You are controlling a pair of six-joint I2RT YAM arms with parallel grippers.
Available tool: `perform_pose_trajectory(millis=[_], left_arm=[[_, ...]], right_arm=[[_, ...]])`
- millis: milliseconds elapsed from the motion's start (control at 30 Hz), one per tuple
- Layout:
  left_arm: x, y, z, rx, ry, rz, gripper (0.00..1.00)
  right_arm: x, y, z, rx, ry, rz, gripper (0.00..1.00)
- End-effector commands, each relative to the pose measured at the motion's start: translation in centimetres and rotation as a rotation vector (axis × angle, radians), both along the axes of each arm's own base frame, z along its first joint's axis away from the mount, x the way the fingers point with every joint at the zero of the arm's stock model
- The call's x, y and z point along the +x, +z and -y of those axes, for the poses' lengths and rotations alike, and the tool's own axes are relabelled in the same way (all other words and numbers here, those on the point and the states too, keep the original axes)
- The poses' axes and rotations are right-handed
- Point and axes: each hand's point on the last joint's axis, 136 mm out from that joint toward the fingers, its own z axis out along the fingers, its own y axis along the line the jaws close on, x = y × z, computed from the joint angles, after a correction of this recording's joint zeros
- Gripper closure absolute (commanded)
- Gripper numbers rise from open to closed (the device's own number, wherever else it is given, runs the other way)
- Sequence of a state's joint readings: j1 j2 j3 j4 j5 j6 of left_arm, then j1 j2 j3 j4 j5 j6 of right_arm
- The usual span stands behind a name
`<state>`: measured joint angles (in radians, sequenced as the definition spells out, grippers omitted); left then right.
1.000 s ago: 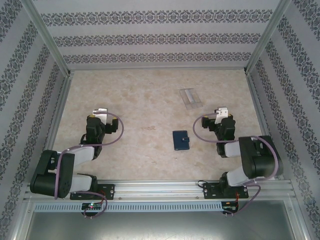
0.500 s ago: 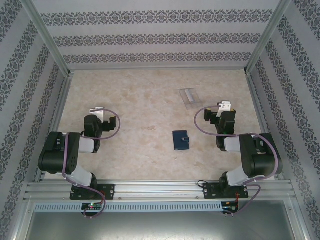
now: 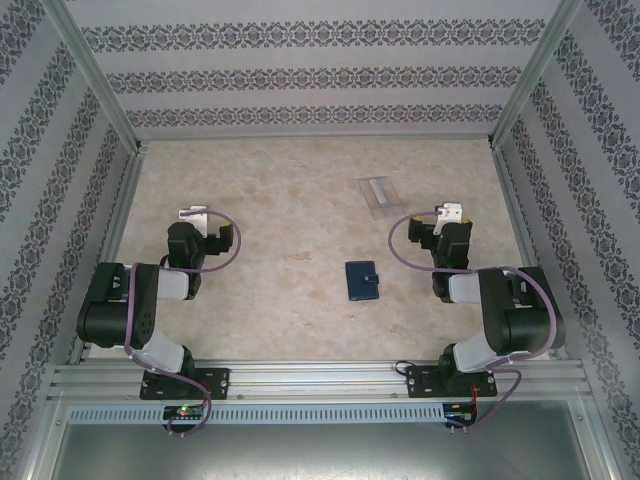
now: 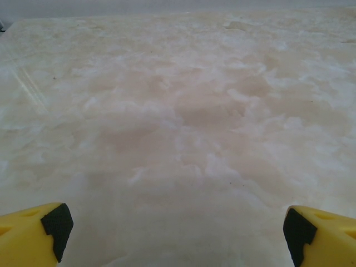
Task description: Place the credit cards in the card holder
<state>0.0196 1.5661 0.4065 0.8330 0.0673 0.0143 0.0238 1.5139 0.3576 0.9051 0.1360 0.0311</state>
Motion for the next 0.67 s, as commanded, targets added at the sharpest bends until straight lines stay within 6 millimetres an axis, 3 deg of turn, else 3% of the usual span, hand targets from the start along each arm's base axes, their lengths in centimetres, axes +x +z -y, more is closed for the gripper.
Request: perform_pose_trajectory(millis=[0,633], left_arm=[[0.17,0.3,0.03,-0.009,0.01,0.005,0.01],[0.26,0.43,0.09,-0.004,0.011,0.008,0.01]], right_arm=[[0.48,1.08,-0.17,0.01,-0.009,0.032,0.02],[0.5,1.15,-0.43,0.004,0.002,0.033,0.02]])
